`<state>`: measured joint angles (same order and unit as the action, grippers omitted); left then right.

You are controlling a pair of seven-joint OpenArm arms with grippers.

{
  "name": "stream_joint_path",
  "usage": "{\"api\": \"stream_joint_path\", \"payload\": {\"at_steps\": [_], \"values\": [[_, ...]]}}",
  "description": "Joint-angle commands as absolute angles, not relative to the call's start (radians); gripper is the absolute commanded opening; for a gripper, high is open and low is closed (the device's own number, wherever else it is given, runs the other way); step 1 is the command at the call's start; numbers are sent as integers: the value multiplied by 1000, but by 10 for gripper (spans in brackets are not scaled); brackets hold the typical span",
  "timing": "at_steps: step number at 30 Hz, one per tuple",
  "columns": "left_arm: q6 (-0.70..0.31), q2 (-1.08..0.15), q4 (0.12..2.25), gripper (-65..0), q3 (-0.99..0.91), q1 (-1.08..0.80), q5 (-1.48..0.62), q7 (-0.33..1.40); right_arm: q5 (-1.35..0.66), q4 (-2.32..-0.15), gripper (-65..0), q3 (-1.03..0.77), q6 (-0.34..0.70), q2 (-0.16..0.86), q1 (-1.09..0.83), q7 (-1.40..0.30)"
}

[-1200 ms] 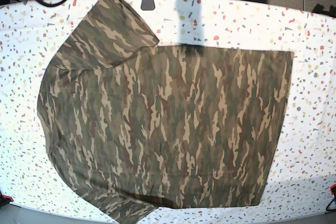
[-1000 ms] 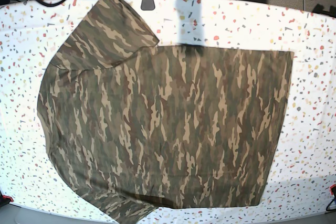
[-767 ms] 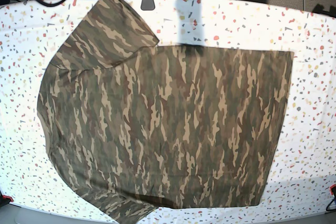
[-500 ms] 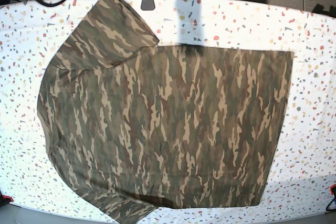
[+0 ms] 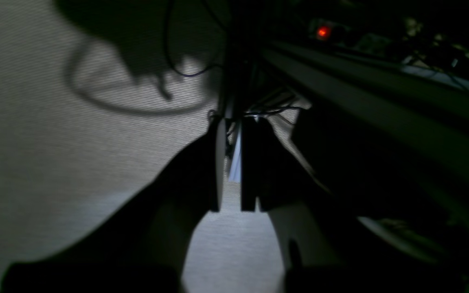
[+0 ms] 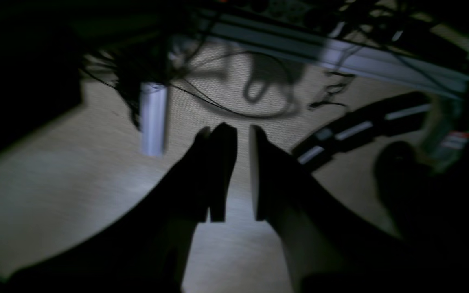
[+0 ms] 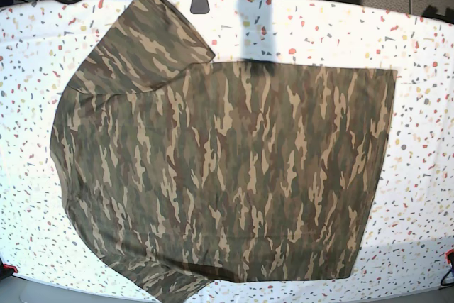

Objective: Fold the T-shirt properly

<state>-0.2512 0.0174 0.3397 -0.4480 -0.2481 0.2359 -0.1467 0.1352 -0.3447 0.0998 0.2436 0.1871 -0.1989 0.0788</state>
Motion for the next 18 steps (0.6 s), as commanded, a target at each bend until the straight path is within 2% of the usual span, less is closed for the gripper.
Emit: {"api": "stream_joint_path", "payload": {"at_steps": [1,5,11,18], "values": [[-258,19,364,-574,-450,-274,235,-151,133,-371,-539,99,247,201,-223,93],[-283,19,469,-574,-450,-353,235,-128,120,-509,-539,99,273,234,-330,102],[-454,20,694,-574,-450,-490,228,-47,60,-830,-539,99,285,294,-551,101],[-559,20,1041,-574,-450,-708,83,-23,-39,-1230,-539,98,284,410,-817,72]]}}
